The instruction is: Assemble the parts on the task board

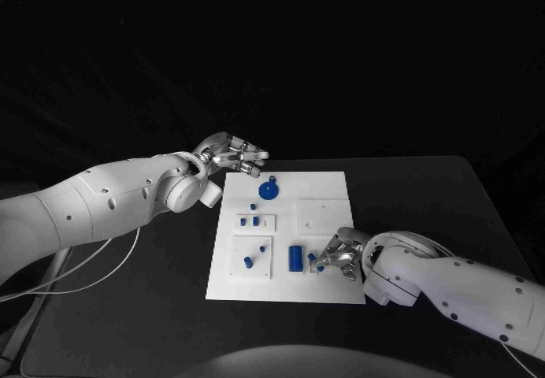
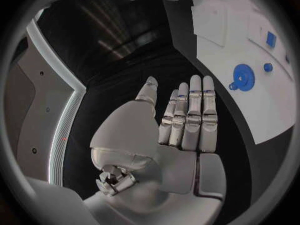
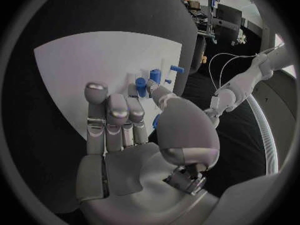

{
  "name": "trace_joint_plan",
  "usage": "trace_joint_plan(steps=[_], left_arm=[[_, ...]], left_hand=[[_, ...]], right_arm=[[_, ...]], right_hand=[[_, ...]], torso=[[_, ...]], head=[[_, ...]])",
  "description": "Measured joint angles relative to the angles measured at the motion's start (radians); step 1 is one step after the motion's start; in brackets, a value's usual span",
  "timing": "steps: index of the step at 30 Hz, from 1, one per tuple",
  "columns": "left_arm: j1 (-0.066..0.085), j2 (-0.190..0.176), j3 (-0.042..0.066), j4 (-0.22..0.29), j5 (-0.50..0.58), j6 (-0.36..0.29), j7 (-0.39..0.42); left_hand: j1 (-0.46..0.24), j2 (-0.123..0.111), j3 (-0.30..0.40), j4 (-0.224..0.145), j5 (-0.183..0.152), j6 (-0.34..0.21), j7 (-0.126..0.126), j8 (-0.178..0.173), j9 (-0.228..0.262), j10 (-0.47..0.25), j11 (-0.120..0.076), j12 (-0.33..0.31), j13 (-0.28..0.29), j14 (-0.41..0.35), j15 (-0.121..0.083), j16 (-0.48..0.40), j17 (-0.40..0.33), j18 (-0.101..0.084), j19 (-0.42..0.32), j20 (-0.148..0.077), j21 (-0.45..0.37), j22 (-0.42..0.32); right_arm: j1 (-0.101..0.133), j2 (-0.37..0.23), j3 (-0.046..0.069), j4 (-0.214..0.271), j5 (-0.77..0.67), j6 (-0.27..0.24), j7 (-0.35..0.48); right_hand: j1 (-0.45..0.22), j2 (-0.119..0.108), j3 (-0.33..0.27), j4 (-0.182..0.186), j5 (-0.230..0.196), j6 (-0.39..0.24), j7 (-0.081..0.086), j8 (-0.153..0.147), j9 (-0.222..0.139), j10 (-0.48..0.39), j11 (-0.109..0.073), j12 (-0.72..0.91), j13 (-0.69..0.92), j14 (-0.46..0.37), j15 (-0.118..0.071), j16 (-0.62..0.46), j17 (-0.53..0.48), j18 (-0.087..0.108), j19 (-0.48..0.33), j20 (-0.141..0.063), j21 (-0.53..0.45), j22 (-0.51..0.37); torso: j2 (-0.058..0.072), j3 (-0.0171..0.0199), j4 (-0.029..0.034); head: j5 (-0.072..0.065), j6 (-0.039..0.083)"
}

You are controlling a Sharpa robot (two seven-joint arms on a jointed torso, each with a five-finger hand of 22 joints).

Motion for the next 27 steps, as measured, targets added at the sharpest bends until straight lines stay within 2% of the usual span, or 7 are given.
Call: trace_joint_plan(steps=[21,25,27], left_arm=[[0.000,0.000,0.000,0.000,0.000,0.003,-0.004],[0.000,0.000,0.000,0.000,0.000,0.003,-0.004],[0.000,0.000,0.000,0.000,0.000,0.003,-0.004]], left_hand=[[0.000,0.000,0.000,0.000,0.000,0.000,0.000,0.000,0.000,0.000,0.000,0.000,0.000,0.000,0.000,0.000,0.000,0.000,0.000,0.000,0.000,-0.001],[0.000,0.000,0.000,0.000,0.000,0.000,0.000,0.000,0.000,0.000,0.000,0.000,0.000,0.000,0.000,0.000,0.000,0.000,0.000,0.000,0.000,-0.001],[0.000,0.000,0.000,0.000,0.000,0.000,0.000,0.000,0.000,0.000,0.000,0.000,0.000,0.000,0.000,0.000,0.000,0.000,0.000,0.000,0.000,-0.001]], right_arm=[[0.000,0.020,0.000,-0.029,-0.033,0.012,-0.019],[0.000,0.022,0.000,-0.030,-0.040,0.012,-0.020],[0.000,0.024,0.000,-0.030,-0.042,0.012,-0.020]], right_hand=[[-0.015,-0.005,0.020,0.013,-0.004,0.004,-0.004,0.000,0.008,0.004,-0.004,0.000,0.000,0.000,0.000,0.000,0.000,0.000,0.004,-0.004,-0.005,0.000],[-0.027,-0.017,0.020,0.018,-0.013,0.007,0.000,0.000,0.008,0.004,-0.003,0.000,-0.001,0.000,0.000,0.000,0.000,0.000,0.004,-0.004,-0.004,0.000],[-0.035,-0.024,0.015,0.035,-0.024,0.007,0.000,0.000,0.008,0.004,-0.003,0.000,-0.001,0.000,0.000,0.000,0.000,0.000,0.004,-0.004,-0.004,0.000]], torso=[[0.000,0.0004,-0.0001],[0.000,0.0005,-0.0005],[0.000,0.0006,-0.0005]], head=[[0.002,0.001],[0.002,0.002],[0.002,0.002]])
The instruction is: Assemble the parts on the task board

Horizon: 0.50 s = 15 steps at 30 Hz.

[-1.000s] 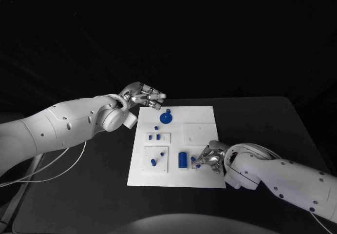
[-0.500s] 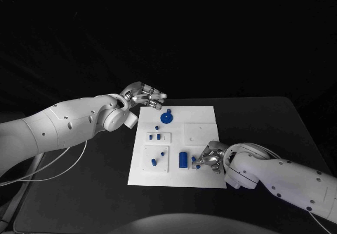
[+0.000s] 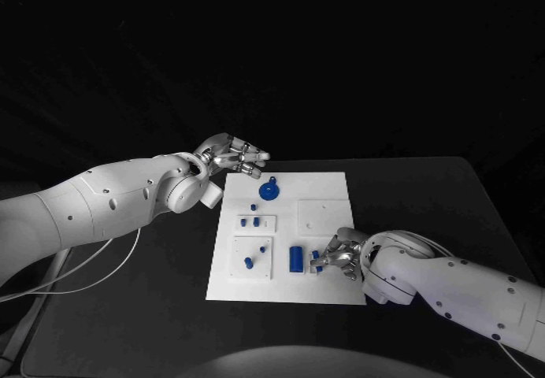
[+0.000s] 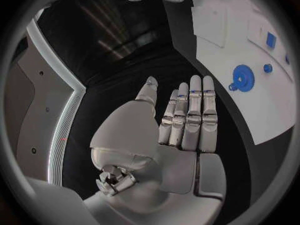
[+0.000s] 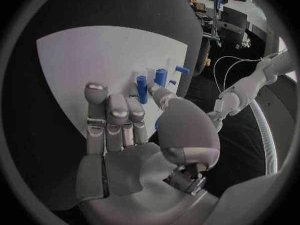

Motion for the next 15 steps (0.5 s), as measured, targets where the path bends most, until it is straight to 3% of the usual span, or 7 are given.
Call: trace_joint_plan(steps=[4,9,12,15], left_arm=[[0.000,0.000,0.000,0.000,0.000,0.000,0.000],[0.000,0.000,0.000,0.000,0.000,0.000,-0.001],[0.000,0.000,0.000,0.000,0.000,0.001,-0.001],[0.000,0.000,0.000,0.000,0.000,0.001,-0.001]], left_hand=[[0.000,0.000,0.000,0.000,0.000,0.000,0.000,0.000,0.000,0.000,0.000,0.000,0.000,0.000,0.000,0.000,0.000,0.000,0.000,0.000,0.000,0.000],[0.000,0.000,0.000,0.000,0.000,0.000,0.000,0.000,0.000,0.000,0.000,0.000,0.000,0.000,0.000,0.000,0.000,0.000,0.000,0.000,0.000,0.000],[0.000,0.000,0.000,0.000,0.000,0.000,0.000,0.000,0.000,0.000,0.000,0.000,0.000,0.000,0.000,0.000,0.000,0.000,0.000,0.000,0.000,0.000],[0.000,0.000,0.000,0.000,0.000,0.000,0.000,0.000,0.000,0.000,0.000,0.000,0.000,0.000,0.000,0.000,0.000,0.000,0.000,0.000,0.000,0.000]], right_arm=[[0.000,0.002,0.000,0.001,-0.003,0.000,0.000],[0.000,0.002,0.000,0.002,-0.003,0.002,0.002],[0.000,0.002,0.000,0.003,-0.003,0.003,0.002],[0.000,0.002,0.000,0.004,-0.003,0.004,0.003]], right_hand=[[-0.008,-0.008,-0.048,0.050,-0.030,0.000,0.000,0.000,0.001,0.000,0.000,-0.002,-0.002,0.000,0.000,0.000,0.000,0.000,0.000,0.000,0.000,0.000],[0.006,-0.021,-0.085,0.088,-0.030,0.000,0.000,0.000,0.002,0.000,0.000,-0.004,-0.003,0.000,0.000,0.000,0.000,0.000,0.000,0.000,0.000,0.000],[0.014,-0.013,-0.086,0.089,-0.030,0.000,0.000,0.000,0.002,0.000,0.000,-0.004,-0.003,0.000,0.000,0.000,0.000,0.000,0.000,0.000,0.000,0.000],[0.024,-0.002,-0.036,0.066,-0.050,0.004,-0.004,0.000,0.002,0.000,0.000,-0.004,-0.002,0.000,0.000,0.000,0.000,0.000,0.000,0.000,0.000,0.000]], torso=[[0.000,0.0000,0.0000],[0.000,0.0000,0.0000],[0.000,-0.0001,0.0000],[0.000,-0.0002,0.0000]], head=[[0.000,0.001],[0.000,0.001],[0.000,0.000],[0.001,-0.001]])
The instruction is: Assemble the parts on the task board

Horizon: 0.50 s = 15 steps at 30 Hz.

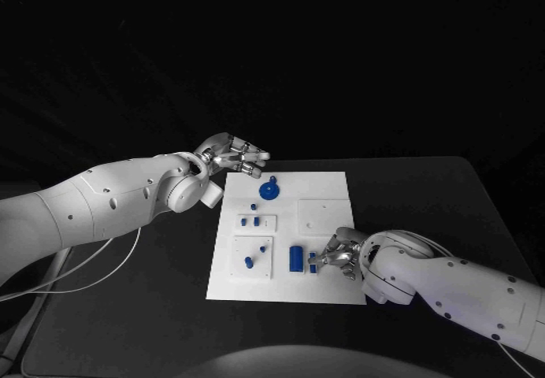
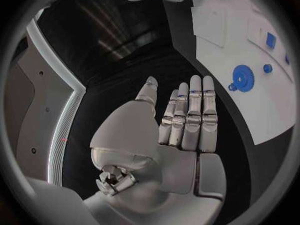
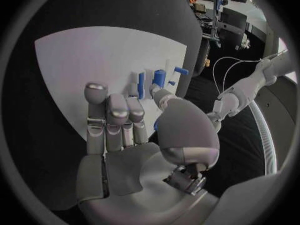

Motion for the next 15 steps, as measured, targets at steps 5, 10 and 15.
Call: trace_joint_plan(steps=[5,10,15], left_arm=[[0.000,0.000,0.000,0.000,0.000,0.000,0.000],[0.000,0.000,0.000,0.000,0.000,0.000,0.000],[0.000,0.000,0.000,0.000,0.000,0.000,-0.001]], left_hand=[[0.000,0.000,0.000,0.000,0.000,0.000,0.000,0.000,0.000,0.000,0.000,0.000,0.000,0.000,0.000,0.000,0.000,0.000,0.000,0.000,0.000,0.000],[0.000,0.000,0.000,0.000,0.000,0.000,0.000,0.000,0.000,0.000,0.000,0.000,0.000,0.000,0.000,0.000,0.000,0.000,0.000,0.000,0.000,0.000],[0.000,0.000,0.000,0.000,0.000,0.000,0.000,0.000,0.000,0.000,0.000,0.000,0.000,0.000,0.000,0.000,0.000,0.000,0.000,0.000,0.000,0.000]], right_arm=[[0.000,-0.002,0.000,0.002,0.000,0.001,0.001],[0.000,-0.004,0.000,0.002,0.000,0.002,0.006],[0.000,-0.001,0.000,-0.009,-0.002,0.002,0.013]], right_hand=[[-0.009,-0.009,0.010,-0.019,0.000,0.003,0.003,0.000,0.000,0.000,0.000,0.000,0.000,0.000,0.000,0.000,0.000,0.000,0.000,0.000,0.000,0.000],[0.006,0.006,0.015,-0.043,-0.032,0.005,0.002,0.000,0.002,0.000,0.000,0.000,0.000,0.000,0.000,0.000,0.000,0.000,0.000,0.000,0.000,0.000],[0.021,0.049,0.045,-0.103,-0.050,0.008,-0.001,0.000,-0.004,0.005,-0.005,0.000,0.005,-0.002,-0.003,0.000,0.002,-0.016,-0.001,-0.006,0.000,0.000]], torso=[[0.000,0.0000,0.0000],[0.000,0.0002,0.0000],[0.000,0.0008,-0.0010]], head=[[0.000,0.000],[0.000,-0.001],[0.000,-0.001]])
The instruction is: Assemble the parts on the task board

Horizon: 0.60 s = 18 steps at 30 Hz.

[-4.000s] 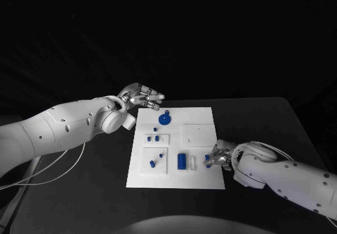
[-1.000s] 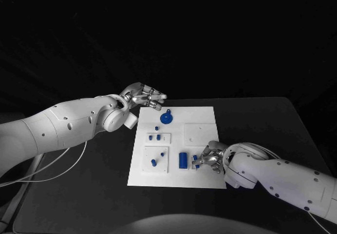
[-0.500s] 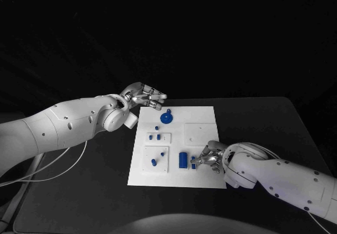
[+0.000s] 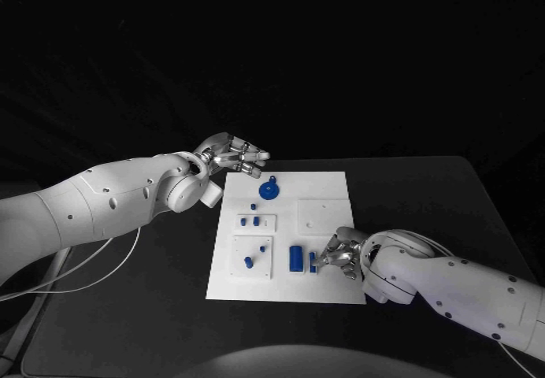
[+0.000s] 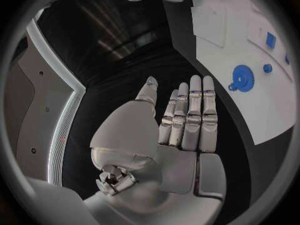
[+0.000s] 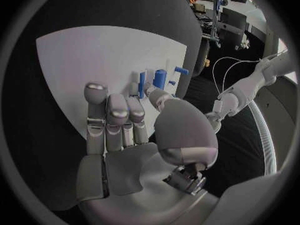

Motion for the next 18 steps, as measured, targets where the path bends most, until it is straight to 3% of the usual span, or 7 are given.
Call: trace_joint_plan(steps=[6,17,18], left_arm=[[0.000,0.002,0.000,-0.001,0.000,0.000,0.000],[0.000,0.004,0.000,-0.002,0.000,0.001,0.000],[0.000,0.004,0.000,-0.002,0.000,0.001,0.000]], left_hand=[[0.000,0.000,0.000,0.000,0.000,0.000,0.000,0.000,0.000,0.000,0.000,0.000,0.000,0.000,0.000,0.000,0.000,0.000,0.000,0.000,0.000,-0.001],[0.000,0.000,0.000,0.000,0.000,0.000,0.000,0.000,0.000,0.000,0.000,0.000,0.000,0.000,0.000,0.000,0.000,0.000,0.000,0.000,0.000,-0.001],[0.000,0.000,0.000,0.000,0.000,0.000,0.000,0.000,0.000,0.000,0.000,0.000,0.000,0.000,0.000,0.000,0.000,0.000,0.000,0.000,0.000,-0.001]], right_arm=[[0.000,0.021,-0.001,-0.029,-0.016,-0.002,0.004],[-0.005,0.040,-0.001,-0.062,-0.043,-0.008,0.016],[-0.006,0.040,-0.001,-0.062,-0.044,-0.008,0.017]], right_hand=[[-0.008,0.012,-0.005,-0.037,0.000,0.008,-0.006,0.004,-0.001,0.007,-0.007,0.000,0.005,0.004,-0.004,0.000,0.004,0.000,0.002,-0.001,0.005,0.000],[-0.012,0.014,-0.004,-0.050,0.000,0.033,-0.009,0.007,0.003,0.011,-0.011,0.000,0.008,0.007,-0.007,0.000,0.006,0.000,0.002,-0.001,0.011,0.000],[-0.016,0.010,-0.004,-0.050,0.000,0.033,-0.009,0.007,0.030,0.011,-0.011,0.000,0.008,0.007,-0.007,0.000,0.006,0.000,0.002,-0.001,0.011,0.000]], torso=[[0.000,0.0007,-0.0001],[0.000,-0.0004,0.0009],[0.000,-0.0006,0.0009]], head=[[-0.003,0.001],[-0.005,0.002],[-0.005,0.002]])
